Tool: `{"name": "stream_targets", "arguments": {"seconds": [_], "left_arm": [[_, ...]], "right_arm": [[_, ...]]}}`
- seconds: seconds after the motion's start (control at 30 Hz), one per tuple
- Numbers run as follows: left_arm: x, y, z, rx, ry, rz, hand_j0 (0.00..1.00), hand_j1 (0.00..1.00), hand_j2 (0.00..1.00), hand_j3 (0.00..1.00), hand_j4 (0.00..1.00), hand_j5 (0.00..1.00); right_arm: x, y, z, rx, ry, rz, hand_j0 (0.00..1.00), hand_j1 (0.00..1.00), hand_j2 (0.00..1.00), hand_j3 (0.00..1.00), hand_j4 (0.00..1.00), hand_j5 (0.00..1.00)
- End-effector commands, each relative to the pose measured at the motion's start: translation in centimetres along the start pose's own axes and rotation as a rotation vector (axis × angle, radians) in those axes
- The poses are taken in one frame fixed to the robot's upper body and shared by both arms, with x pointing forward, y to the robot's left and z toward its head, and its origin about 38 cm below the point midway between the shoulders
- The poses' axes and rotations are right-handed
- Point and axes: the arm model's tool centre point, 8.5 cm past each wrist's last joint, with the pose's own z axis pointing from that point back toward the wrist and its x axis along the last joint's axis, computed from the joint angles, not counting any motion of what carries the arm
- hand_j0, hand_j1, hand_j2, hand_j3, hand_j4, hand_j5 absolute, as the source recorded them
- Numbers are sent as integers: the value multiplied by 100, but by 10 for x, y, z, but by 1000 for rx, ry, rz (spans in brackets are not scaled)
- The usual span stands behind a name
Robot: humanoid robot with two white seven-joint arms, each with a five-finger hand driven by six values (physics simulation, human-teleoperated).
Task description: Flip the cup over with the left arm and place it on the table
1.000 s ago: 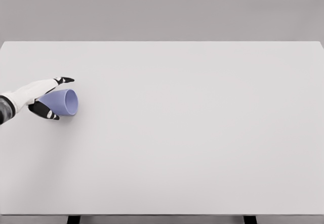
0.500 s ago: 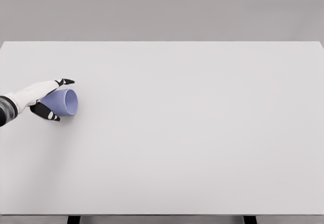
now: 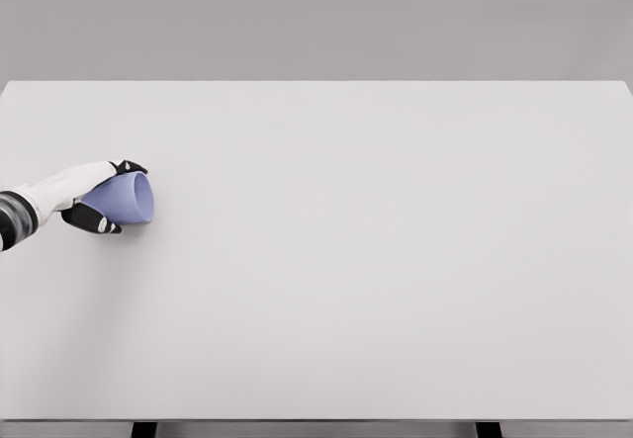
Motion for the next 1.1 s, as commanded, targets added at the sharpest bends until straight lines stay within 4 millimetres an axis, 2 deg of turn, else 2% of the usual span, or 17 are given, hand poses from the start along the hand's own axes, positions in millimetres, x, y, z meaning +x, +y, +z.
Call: {"name": "stream_targets", "arguments": {"seconds": [0.0, 0.07, 0.2, 0.3, 0.43, 0.67, 0.9, 1.07], "left_arm": [[-1, 0, 0, 0, 1, 0, 72, 72, 72, 72, 72, 72], [-1, 0, 0, -1, 1, 1, 61, 61, 61, 61, 61, 61], [-1, 0, 0, -1, -3, 8, 46, 46, 46, 46, 46, 46], [0, 3, 1, 2, -18, 26, 39, 39, 39, 39, 39, 39], [4, 6, 4, -6, -84, 70, 37, 37, 37, 37, 37, 37], [26, 23, 15, 55, -329, -11, 37, 37, 37, 37, 37, 37], [8, 24, 17, 93, -510, 39, 37, 37, 37, 37, 37, 37], [5, 10, 10, 138, -659, 66, 37, 37, 37, 37, 37, 37]], "right_arm": [[0, 0, 0, 0, 0, 0, 100, 100, 100, 100, 100, 100], [0, 0, 0, 0, 0, 0, 100, 100, 100, 100, 100, 100], [0, 0, 0, 0, 0, 0, 100, 100, 100, 100, 100, 100], [0, 0, 0, 0, 0, 0, 100, 100, 100, 100, 100, 100], [0, 0, 0, 0, 1, 0, 100, 100, 100, 100, 100, 100], [0, 0, 0, 0, 1, 0, 100, 100, 100, 100, 100, 100], [0, 0, 0, 0, 0, 0, 100, 100, 100, 100, 100, 100], [0, 0, 0, 0, 0, 0, 100, 100, 100, 100, 100, 100]]}}
